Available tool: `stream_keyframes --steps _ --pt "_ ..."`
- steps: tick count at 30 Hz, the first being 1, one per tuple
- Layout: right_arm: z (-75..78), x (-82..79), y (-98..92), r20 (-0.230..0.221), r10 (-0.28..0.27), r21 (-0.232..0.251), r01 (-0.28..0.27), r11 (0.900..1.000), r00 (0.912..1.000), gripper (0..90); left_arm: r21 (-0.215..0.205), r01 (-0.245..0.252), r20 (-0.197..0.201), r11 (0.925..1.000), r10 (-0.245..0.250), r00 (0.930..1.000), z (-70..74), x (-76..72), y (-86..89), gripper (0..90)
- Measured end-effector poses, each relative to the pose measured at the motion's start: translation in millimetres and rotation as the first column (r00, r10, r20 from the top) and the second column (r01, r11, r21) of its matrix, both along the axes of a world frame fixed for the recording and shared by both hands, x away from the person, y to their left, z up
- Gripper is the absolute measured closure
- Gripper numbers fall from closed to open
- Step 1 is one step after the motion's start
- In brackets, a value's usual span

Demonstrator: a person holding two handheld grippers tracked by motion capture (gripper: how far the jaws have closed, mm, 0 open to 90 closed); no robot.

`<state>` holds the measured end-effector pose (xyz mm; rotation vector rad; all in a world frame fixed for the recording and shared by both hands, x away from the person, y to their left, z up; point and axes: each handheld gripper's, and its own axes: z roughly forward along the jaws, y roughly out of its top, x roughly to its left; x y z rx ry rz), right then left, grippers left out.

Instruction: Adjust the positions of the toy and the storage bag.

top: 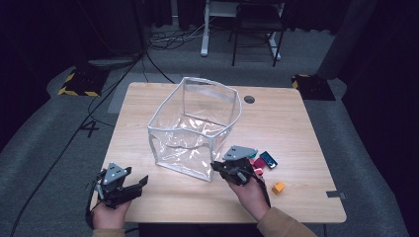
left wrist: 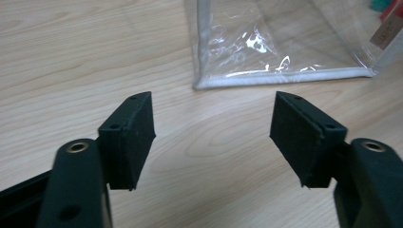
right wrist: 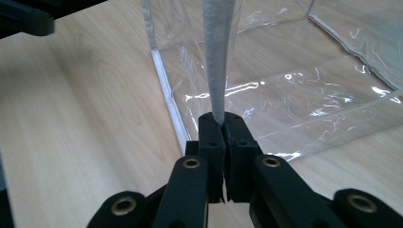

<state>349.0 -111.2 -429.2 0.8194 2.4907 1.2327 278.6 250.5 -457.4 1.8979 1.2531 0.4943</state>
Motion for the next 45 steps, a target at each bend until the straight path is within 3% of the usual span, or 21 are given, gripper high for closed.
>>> stream_keyframes --steps 1,6,9,13,16,20,23,24,32,35,38,41,45 --pt "-0.1 -3.3 -4.7 -0.007 0.002 0.005 -0.002 1.000 1.0000 87.4 0.004 0.032 0.005 0.9995 -0.032 0.9995 -0.6 2.3 -8.2 34.5" --pt "-1.3 -16.3 -23.8 -0.029 0.000 0.022 0.001 1.000 0.9996 87.3 0.033 0.091 0.022 0.9953 -0.092 0.9955 2.2 6.0 -25.9 38.9" --pt "-3.0 -27.3 -38.1 -0.033 0.008 0.039 -0.007 0.999 0.9994 87.3 0.057 0.137 0.028 0.9890 -0.138 0.9900 2.1 9.2 -37.5 42.3" --pt "-3.0 -35.8 -50.4 -0.041 0.009 0.046 -0.007 0.999 0.9991 87.3 0.052 0.194 0.029 0.9797 -0.195 0.9803 2.5 7.0 -48.0 46.9" --pt "-2.8 -44.1 -57.7 -0.044 0.015 0.044 -0.013 0.999 0.9989 87.3 0.048 0.245 0.041 0.9684 -0.247 0.9682 4.8 0.0 -54.8 58.5" --pt "-2.7 -55.3 -66.7 -0.039 0.020 0.040 -0.019 0.999 0.9990 87.3 0.004 0.273 0.053 0.9621 -0.273 0.9607 10.0 -9.3 -57.7 81.6" --pt "-3.7 -62.2 -74.3 -0.045 0.028 0.051 -0.026 0.998 0.9986 87.2 0.012 0.286 0.045 0.9582 -0.286 0.9572 11.7 -13.7 -61.3 85.8" --pt "-3.8 -64.8 -77.4 -0.048 0.029 0.055 -0.027 0.998 0.9984 87.2 0.026 0.305 0.038 0.9522 -0.305 0.9515 12.5 -20.3 -66.6 86.3" --pt "-3.8 -82.3 -94.2 -0.083 0.037 0.077 -0.030 0.997 0.9959 87.1 0.033 0.385 0.034 0.9222 -0.386 0.9217 12.8 -38.1 -72.5 86.7" --pt "-4.4 -88.7 -97.8 -0.077 0.040 0.077 -0.034 0.996 0.9962 86.6 0.036 0.399 0.034 0.9161 -0.401 0.9157 13.0 -41.1 -73.5 86.5" --pt "-4.7 -88.6 -100.8 -0.084 0.045 0.096 -0.037 0.995 0.9955 82.4 0.041 0.384 0.027 0.9223 -0.386 0.9223 11.9 -40.2 -71.6 79.7" --pt "-0.8 -88.2 -105.3 -0.077 0.039 0.122 -0.030 0.992 0.9962 71.1 0.058 0.369 0.013 0.9275 -0.371 0.9287 9.4 -38.6 -65.7 69.1" --pt "8.0 -87.3 -115.6 -0.061 0.039 0.145 -0.029 0.989 0.9974 61.3 0.068 0.364 -0.012 0.9287 -0.364 0.9311 4.5 -38.5 -56.1 53.7"
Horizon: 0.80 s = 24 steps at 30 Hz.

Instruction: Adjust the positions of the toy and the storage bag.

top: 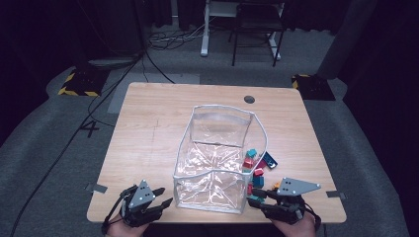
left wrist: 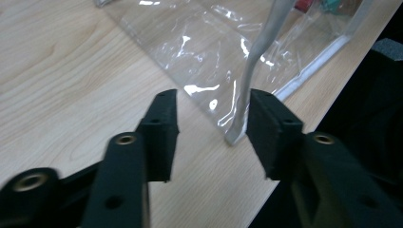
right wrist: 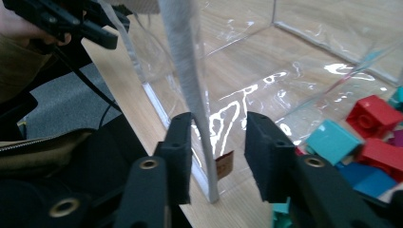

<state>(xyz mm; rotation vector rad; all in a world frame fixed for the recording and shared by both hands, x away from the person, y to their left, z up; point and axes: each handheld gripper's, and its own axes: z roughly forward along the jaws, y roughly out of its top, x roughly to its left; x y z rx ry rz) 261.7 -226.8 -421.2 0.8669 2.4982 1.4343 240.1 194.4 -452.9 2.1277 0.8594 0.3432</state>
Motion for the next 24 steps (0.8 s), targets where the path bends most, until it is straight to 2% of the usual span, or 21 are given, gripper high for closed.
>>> stream_keyframes --steps 4,7,8,9,12,19,24 --pt "8.1 2.0 -12.5 0.010 -0.030 -0.004 0.030 1.000 0.9995 54.6 0.020 -0.001 -0.006 0.9998 0.001 1.0000 -4.1 2.9 12.4 40.4" --pt "11.0 5.0 -20.5 0.047 -0.055 -0.033 0.057 0.998 0.9974 51.9 0.006 -0.017 0.005 0.9998 0.017 0.9998 -3.4 9.0 21.7 37.3" --pt "11.0 5.0 -20.5 0.047 -0.055 -0.033 0.057 0.998 0.9974 51.9 0.006 -0.017 0.005 0.9998 0.017 0.9998 -3.4 9.0 21.7 36.4" --pt "12.5 10.3 -28.5 0.071 -0.081 -0.048 0.084 0.995 0.9942 50.2 0.002 -0.028 0.007 0.9996 0.028 0.9996 -3.5 11.8 24.4 36.0" --pt "14.1 19.1 -38.8 0.099 -0.110 -0.053 0.116 0.992 0.9890 49.0 -0.002 -0.073 0.002 0.9973 0.073 0.9973 -6.5 24.2 33.0 35.7" --pt "23.7 44.3 -62.4 0.097 -0.179 -0.047 0.184 0.982 0.9791 47.4 0.033 -0.133 -0.023 0.9905 0.134 0.9907 -22.0 50.1 36.9 35.9" --pt "28.6 60.5 -75.2 0.081 -0.210 -0.050 0.214 0.976 0.9744 46.0 0.057 -0.150 -0.030 0.9870 0.152 0.9879 -29.6 60.9 36.7 35.8"
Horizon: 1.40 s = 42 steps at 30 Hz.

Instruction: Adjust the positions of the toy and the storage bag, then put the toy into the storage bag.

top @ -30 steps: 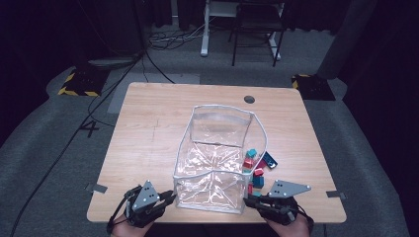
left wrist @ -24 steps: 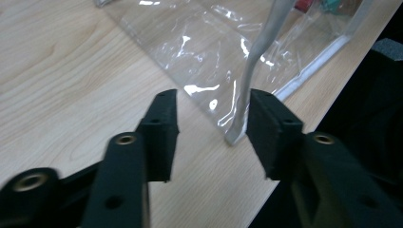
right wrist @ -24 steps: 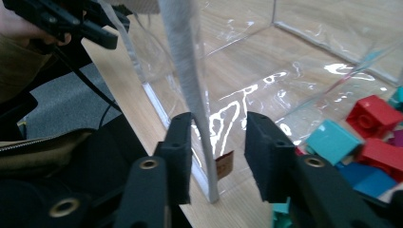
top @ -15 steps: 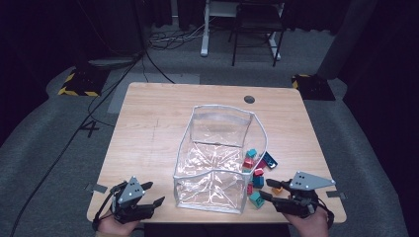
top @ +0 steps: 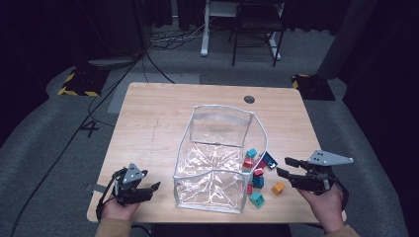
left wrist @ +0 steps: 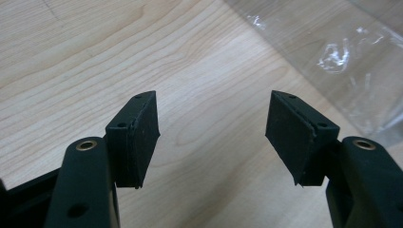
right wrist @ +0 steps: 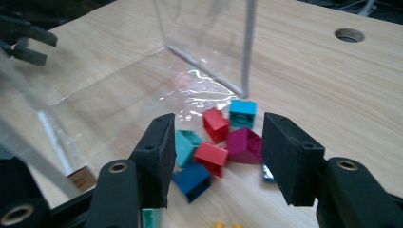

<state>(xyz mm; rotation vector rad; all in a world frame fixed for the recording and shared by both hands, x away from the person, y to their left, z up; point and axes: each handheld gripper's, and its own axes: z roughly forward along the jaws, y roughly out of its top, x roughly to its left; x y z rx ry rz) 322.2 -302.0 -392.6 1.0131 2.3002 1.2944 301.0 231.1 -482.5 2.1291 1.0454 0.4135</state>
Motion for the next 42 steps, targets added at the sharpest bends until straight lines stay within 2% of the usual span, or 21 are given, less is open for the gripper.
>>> stream_keyframes --steps 4,6,10,13,16,20,24,26,28,30,31,32,36,42 --pt "-2.1 14.7 -9.7 -0.025 -0.040 0.010 0.040 0.999 0.9989 46.1 -0.005 -0.019 -0.005 0.9998 0.019 0.9998 -4.5 6.9 3.5 36.0" --pt "-4.3 21.1 -11.7 -0.030 -0.049 -0.008 0.049 0.999 0.9983 45.7 -0.004 -0.020 -0.004 0.9998 0.020 0.9998 -6.2 8.8 4.5 35.8" --pt "-10.3 33.4 -12.1 -0.043 -0.059 -0.030 0.058 0.998 0.9973 44.2 0.015 -0.025 -0.004 0.9996 0.025 0.9997 -10.0 9.0 5.0 35.4" --pt "-14.6 44.1 -9.7 -0.054 -0.062 -0.049 0.059 0.997 0.9967 44.1 0.064 -0.060 -0.006 0.9961 0.060 0.9982 -14.0 9.7 6.5 34.2" --pt "-19.9 57.7 -3.6 -0.060 -0.059 -0.075 0.054 0.996 0.9964 44.1 0.067 -0.071 -0.016 0.9952 0.072 0.9973 -18.5 9.4 9.7 33.7" --pt "-26.7 72.2 5.7 -0.070 -0.053 -0.102 0.046 0.994 0.9961 44.1 0.047 -0.065 -0.022 0.9968 0.066 0.9976 -20.6 10.2 13.2 32.8" --pt "-34.2 86.5 14.9 -0.110 -0.070 -0.134 0.055 0.990 0.9915 44.2 0.021 -0.048 -0.004 0.9986 0.048 0.9989 -23.9 11.6 15.2 30.9" --pt "-37.3 93.4 19.2 -0.137 -0.074 -0.123 0.057 0.991 0.9877 44.1 0.023 -0.038 -0.006 0.9990 0.038 0.9992 -23.8 11.0 14.9 30.7" --pt "-39.6 98.5 23.4 -0.147 -0.067 -0.112 0.051 0.992 0.9868 43.9 0.034 -0.016 0.008 0.9993 0.016 0.9998 -23.7 9.6 13.5 30.6" --pt "-40.9 100.7 25.9 -0.152 -0.060 -0.106 0.044 0.993 0.9865 43.8 0.031 -0.015 0.009 0.9994 0.015 0.9998 -23.9 9.2 12.9 30.3" --pt "-42.0 102.6 27.8 -0.153 -0.054 -0.103 0.038 0.994 0.9867 43.7 0.025 -0.010 -0.005 0.9996 0.010 0.9999 -23.7 9.5 13.0 30.3" --pt "-45.7 107.1 34.1 -0.167 -0.039 -0.093 0.024 0.995 0.9852 43.3 0.013 -0.013 -0.015 0.9998 0.013 0.9998 -24.2 10.5 13.5 29.4" --pt "-53.1 113.7 42.7 -0.181 -0.021 -0.095 0.003 0.995 0.9833 43.2 0.013 -0.013 -0.015 0.9998 0.013 0.9998 -24.2 10.5 13.5 29.4" --pt "-62.1 119.9 51.1 -0.217 -0.009 -0.085 -0.009 0.996 0.9761 43.0 0.014 -0.009 -0.016 0.9999 0.010 0.9998 -24.2 10.6 13.5 28.8"
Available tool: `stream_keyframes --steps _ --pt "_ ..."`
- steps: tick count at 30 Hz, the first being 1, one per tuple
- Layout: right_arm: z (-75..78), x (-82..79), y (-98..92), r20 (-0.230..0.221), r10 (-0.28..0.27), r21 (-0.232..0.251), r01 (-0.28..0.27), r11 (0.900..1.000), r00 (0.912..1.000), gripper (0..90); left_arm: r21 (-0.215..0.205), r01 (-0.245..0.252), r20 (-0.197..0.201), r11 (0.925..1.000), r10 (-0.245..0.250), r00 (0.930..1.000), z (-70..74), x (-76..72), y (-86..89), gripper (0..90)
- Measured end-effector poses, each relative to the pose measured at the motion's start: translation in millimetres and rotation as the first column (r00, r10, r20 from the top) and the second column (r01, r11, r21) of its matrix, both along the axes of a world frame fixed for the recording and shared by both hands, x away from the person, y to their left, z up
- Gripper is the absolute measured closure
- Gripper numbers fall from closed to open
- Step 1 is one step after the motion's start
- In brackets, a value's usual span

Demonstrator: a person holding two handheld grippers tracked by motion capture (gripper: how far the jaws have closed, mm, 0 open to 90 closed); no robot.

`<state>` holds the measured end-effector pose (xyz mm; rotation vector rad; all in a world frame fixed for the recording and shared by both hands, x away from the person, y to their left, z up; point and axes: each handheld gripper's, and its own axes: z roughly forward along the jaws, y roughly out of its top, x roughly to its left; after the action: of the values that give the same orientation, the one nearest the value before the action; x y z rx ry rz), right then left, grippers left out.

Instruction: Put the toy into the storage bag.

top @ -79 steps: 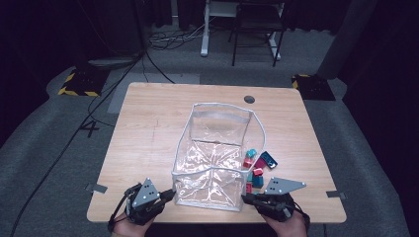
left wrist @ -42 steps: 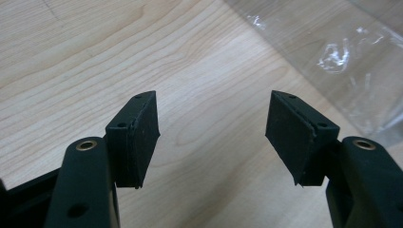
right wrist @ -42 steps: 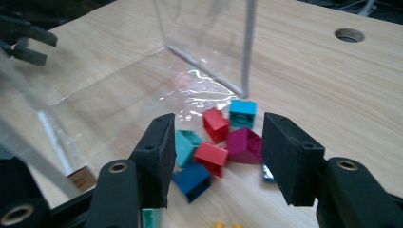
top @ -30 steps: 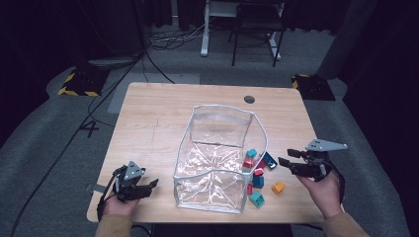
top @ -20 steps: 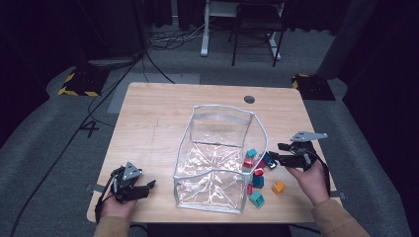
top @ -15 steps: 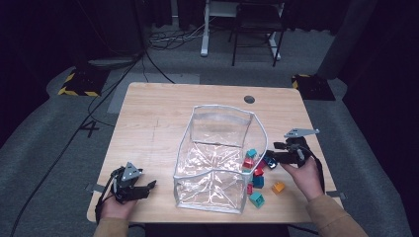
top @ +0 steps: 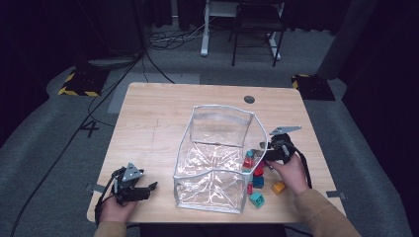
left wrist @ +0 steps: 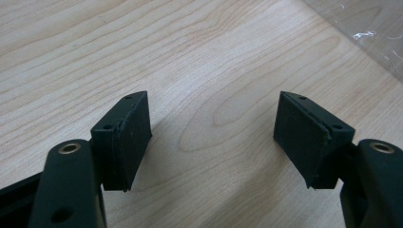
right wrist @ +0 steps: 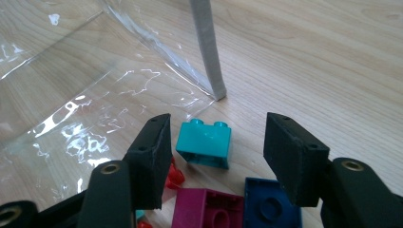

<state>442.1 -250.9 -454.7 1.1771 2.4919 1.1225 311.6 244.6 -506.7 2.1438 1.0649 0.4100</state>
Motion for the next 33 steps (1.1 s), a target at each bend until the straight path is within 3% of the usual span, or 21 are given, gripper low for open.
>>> stream_keyframes --steps 4,10,14,15,28,31,33 --pt "-5.8 4.3 7.3 -0.019 0.014 0.014 -0.014 1.000 0.9997 42.7 0.000 0.015 -0.003 0.9999 -0.015 0.9999 0.1 0.5 1.4 28.6" --pt "-16.7 11.6 19.1 -0.038 0.012 -0.024 -0.013 1.000 0.9992 44.4 0.002 0.015 -0.002 0.9999 -0.015 0.9999 0.1 0.2 1.4 28.5" --pt "-22.3 15.6 20.3 -0.057 -0.015 -0.057 0.012 0.998 0.9983 50.9 0.001 0.015 0.000 0.9999 -0.015 0.9999 0.0 0.2 1.4 28.5" --pt "-23.9 16.7 18.9 -0.058 -0.028 -0.079 0.023 0.997 0.9979 57.1 0.002 0.015 -0.002 0.9999 -0.015 0.9999 0.1 0.1 1.4 28.5" --pt "4.7 3.1 -0.9 -0.010 -0.040 -0.001 0.040 0.999 0.9992 58.9 0.001 0.016 -0.001 0.9999 -0.016 0.9999 0.0 0.3 1.3 28.2" --pt "10.3 0.3 -2.8 -0.001 -0.032 -0.015 0.032 0.999 0.9995 58.9 0.002 0.017 0.000 0.9999 -0.017 0.9999 0.0 0.3 1.4 28.2" --pt "22.7 -7.8 -4.9 0.023 -0.021 -0.028 0.022 0.999 0.9995 58.9 0.002 0.016 -0.001 0.9999 -0.016 0.9999 0.0 0.3 1.4 28.2"
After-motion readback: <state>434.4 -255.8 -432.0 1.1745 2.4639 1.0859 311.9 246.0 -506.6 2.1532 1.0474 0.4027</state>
